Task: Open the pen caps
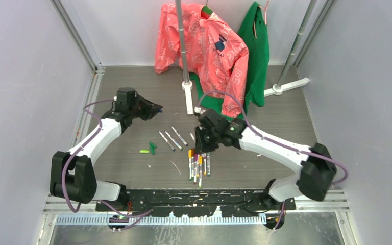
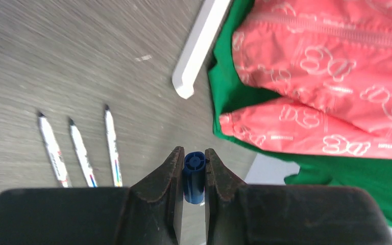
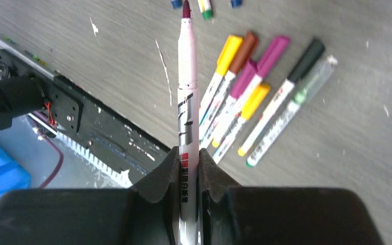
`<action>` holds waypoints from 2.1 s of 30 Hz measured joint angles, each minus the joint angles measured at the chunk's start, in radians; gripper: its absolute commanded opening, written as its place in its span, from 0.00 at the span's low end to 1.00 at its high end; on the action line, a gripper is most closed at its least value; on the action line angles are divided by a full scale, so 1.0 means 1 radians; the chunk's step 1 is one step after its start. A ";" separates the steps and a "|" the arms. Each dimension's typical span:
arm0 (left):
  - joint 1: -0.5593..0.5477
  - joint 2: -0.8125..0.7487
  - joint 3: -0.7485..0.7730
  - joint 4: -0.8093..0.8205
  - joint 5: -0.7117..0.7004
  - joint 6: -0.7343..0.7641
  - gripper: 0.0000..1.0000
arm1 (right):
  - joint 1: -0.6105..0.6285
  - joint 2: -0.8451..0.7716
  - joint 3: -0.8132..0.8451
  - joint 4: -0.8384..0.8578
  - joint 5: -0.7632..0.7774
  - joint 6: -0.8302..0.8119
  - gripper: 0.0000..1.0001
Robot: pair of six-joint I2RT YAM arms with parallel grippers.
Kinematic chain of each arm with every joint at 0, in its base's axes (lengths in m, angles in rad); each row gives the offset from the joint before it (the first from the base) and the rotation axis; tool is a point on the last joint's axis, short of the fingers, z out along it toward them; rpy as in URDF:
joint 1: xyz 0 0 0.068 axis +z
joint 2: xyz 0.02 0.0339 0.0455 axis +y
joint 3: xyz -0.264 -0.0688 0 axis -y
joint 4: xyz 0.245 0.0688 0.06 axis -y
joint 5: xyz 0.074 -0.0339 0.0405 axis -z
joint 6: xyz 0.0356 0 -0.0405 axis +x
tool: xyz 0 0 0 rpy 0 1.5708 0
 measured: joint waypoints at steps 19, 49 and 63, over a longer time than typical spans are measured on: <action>0.080 -0.079 -0.034 -0.283 -0.135 0.209 0.00 | 0.042 0.131 0.081 0.020 0.110 -0.002 0.01; 0.080 -0.010 -0.228 -0.314 -0.274 0.296 0.22 | -0.047 0.718 0.548 -0.053 0.222 -0.231 0.28; 0.080 -0.070 -0.253 -0.323 -0.276 0.252 0.33 | -0.046 0.718 0.552 -0.057 0.212 -0.241 0.35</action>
